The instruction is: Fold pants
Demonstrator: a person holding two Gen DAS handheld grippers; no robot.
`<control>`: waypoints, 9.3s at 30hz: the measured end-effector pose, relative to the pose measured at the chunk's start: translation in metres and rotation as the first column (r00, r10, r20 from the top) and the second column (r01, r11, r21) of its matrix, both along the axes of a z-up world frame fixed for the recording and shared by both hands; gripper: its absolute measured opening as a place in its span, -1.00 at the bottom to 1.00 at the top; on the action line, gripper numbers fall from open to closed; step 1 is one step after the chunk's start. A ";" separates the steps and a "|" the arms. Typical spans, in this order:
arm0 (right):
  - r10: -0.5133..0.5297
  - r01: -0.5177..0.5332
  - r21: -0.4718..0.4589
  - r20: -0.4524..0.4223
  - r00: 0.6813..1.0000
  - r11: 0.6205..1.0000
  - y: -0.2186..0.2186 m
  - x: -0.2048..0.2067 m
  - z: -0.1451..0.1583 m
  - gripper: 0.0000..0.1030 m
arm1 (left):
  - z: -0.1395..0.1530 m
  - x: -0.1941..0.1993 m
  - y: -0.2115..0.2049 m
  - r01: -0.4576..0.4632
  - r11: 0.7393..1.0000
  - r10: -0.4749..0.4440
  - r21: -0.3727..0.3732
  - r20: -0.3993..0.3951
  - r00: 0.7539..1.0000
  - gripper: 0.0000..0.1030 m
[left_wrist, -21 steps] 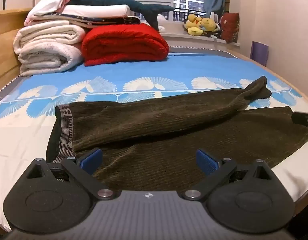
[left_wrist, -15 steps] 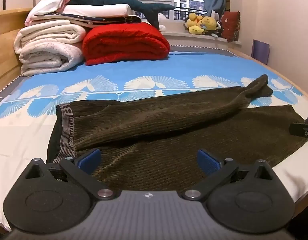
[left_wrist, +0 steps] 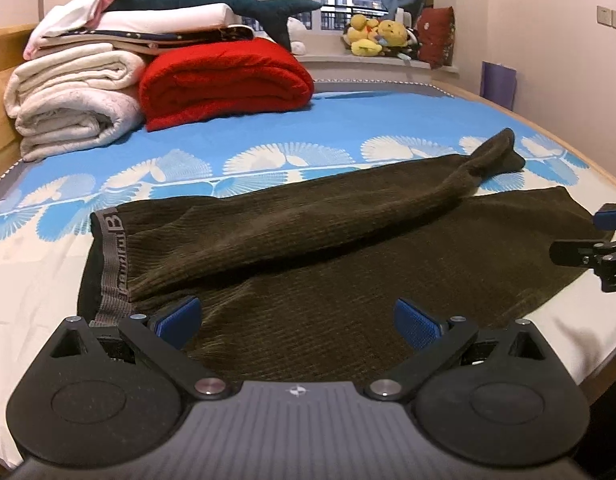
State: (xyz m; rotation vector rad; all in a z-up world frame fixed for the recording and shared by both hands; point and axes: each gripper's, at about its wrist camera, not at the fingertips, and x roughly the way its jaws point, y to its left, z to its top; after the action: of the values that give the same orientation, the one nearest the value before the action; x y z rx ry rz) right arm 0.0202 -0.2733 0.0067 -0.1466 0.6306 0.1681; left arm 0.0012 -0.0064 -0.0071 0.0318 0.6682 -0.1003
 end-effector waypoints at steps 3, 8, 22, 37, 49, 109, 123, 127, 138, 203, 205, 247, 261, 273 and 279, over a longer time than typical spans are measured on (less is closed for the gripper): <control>0.014 -0.014 -0.021 -0.011 1.000 1.000 0.001 -0.001 0.000 0.88 | 0.000 0.001 -0.001 0.004 1.000 -0.004 0.011 -0.017 1.000 0.99; 0.019 -0.020 -0.050 -0.025 1.000 0.999 0.003 0.001 -0.001 0.88 | -0.002 0.002 -0.001 -0.002 1.000 0.002 0.027 -0.025 1.000 0.99; 0.028 -0.028 -0.064 -0.012 1.000 0.998 0.004 0.002 -0.002 0.88 | -0.002 0.003 -0.001 -0.008 0.999 0.009 0.033 -0.044 0.999 0.99; 0.026 -0.026 -0.052 -0.005 1.000 0.998 0.005 0.002 -0.002 0.88 | 0.000 0.003 0.001 0.000 1.000 0.000 0.031 -0.013 1.000 0.97; -0.107 0.095 0.072 0.201 0.974 0.993 -0.074 0.031 0.066 -0.16 | 0.030 0.079 0.120 -0.053 0.997 0.055 0.049 -0.027 0.998 -0.61; -0.711 0.867 0.195 -0.504 0.490 0.459 -0.308 0.075 -0.081 -0.82 | -0.055 0.060 0.254 -0.431 0.902 0.392 0.034 -0.484 0.782 -0.28; -0.715 0.872 0.189 -0.507 0.481 0.452 -0.300 0.047 -0.060 -0.66 | -0.032 0.060 0.249 -0.483 0.869 0.485 0.106 -0.376 0.790 -0.05; -0.744 0.837 0.150 -0.394 0.539 0.527 -0.286 0.050 -0.040 -0.29 | -0.013 0.056 0.230 -0.438 0.895 0.444 0.084 -0.257 0.858 0.09; -0.645 0.738 0.223 -0.371 0.669 0.637 -0.254 0.070 -0.024 -0.27 | -0.065 0.070 0.211 -0.310 0.919 0.392 0.244 -0.477 0.787 0.18; -0.835 0.852 0.319 -0.237 0.497 0.416 -0.277 0.295 -0.059 -0.89 | 0.023 0.249 0.137 -0.335 0.937 0.294 -0.101 -0.293 0.910 -0.62; -0.839 0.919 0.273 -0.393 0.377 0.285 -0.295 0.279 -0.084 -0.88 | 0.026 0.247 0.141 -0.340 0.935 0.300 -0.100 -0.288 0.910 -0.60; -0.312 0.362 0.333 -0.193 0.930 0.871 -0.076 0.200 0.043 -0.58 | 0.044 0.229 0.214 -0.382 0.912 0.366 -0.149 -0.129 0.922 -0.63; -0.258 0.344 0.329 -0.277 0.926 0.880 -0.070 0.227 0.031 -0.57 | -0.027 0.318 0.197 -0.341 0.938 0.346 0.056 -0.142 0.928 0.61; -0.286 0.369 0.280 -0.296 0.911 0.886 -0.090 0.240 0.021 -0.57 | -0.088 0.345 0.210 -0.150 0.985 0.172 0.090 -0.355 0.919 0.51; -0.271 0.348 0.256 -0.293 0.917 0.902 -0.088 0.239 0.021 -0.57 | -0.079 0.336 0.195 -0.035 0.989 0.083 0.144 -0.337 0.938 -0.74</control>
State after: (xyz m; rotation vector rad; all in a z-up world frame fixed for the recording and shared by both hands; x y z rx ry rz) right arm 0.2592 -0.3614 0.0278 0.2800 0.8638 -0.0311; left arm 0.3368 0.1886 -0.0859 0.1276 1.0240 -0.0008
